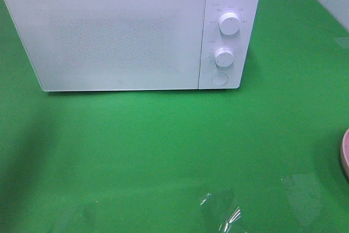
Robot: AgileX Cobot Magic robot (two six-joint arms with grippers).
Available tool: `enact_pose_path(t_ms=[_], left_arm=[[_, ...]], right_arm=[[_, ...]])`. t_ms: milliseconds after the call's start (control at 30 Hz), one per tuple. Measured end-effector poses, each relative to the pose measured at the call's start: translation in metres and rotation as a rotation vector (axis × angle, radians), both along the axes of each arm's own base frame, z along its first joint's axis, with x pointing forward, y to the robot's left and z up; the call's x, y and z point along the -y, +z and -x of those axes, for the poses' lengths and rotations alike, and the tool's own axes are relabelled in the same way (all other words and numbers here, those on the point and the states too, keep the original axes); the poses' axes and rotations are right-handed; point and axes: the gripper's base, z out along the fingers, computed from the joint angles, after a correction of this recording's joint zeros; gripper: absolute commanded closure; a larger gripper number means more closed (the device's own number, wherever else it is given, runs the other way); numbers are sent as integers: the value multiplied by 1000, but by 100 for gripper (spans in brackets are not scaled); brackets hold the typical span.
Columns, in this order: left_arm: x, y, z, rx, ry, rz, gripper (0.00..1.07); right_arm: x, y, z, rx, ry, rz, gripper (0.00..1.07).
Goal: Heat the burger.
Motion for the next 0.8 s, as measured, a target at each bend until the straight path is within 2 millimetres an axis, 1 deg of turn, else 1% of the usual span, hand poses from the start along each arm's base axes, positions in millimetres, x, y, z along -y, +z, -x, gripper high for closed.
enact_pose_path(t_ms=[33,100,133,167,267,333,367,400,433,467,500,533,567,600,633,667,700,733,800], left_arm=[[0,0,0,0,0,0,6],[-4,-10,25,1,11,-1,6],[-4,-10,25,1,11,-1,6],[-5,-15,38,11,13,0,6],[-5,-16,44,17,14,0,6],[-7,-25,72,23,17,2,6],[-7,-25,72,23,17,2,6],[-7,-29,84,31,17,3,6],[-7,-29,84,31,17,3,6],[-8,-32,97,47,17,4,6],[-8,-32,97,47,17,4,6],[-9,-33,103,57,17,4,6],[-9,-36,115,80,17,6,6],[-9,-36,115,80,17,6,6],[-10,-38,128,110,17,8,6],[-10,-38,128,110,17,8,6],[-11,-40,139,149,18,9,6],[-11,-40,139,149,18,9,6],[-12,-43,155,218,19,5,6]], right_arm=[[0,0,0,0,0,0,31],[0,0,0,0,0,0,31],[0,0,0,0,0,0,31],[0,0,0,0,0,0,31],[0,0,0,0,0,0,31],[0,0,0,0,0,0,31],[0,0,0,0,0,0,31],[0,0,0,0,0,0,31],[0,0,0,0,0,0,31],[0,0,0,0,0,0,31],[0,0,0,0,0,0,31],[0,0,0,0,0,0,31],[0,0,0,0,0,0,31],[0,0,0,0,0,0,31],[0,0,0,0,0,0,31],[0,0,0,0,0,0,31],[0,0,0,0,0,0,31],[0,0,0,0,0,0,31],[0,0,0,0,0,0,31]])
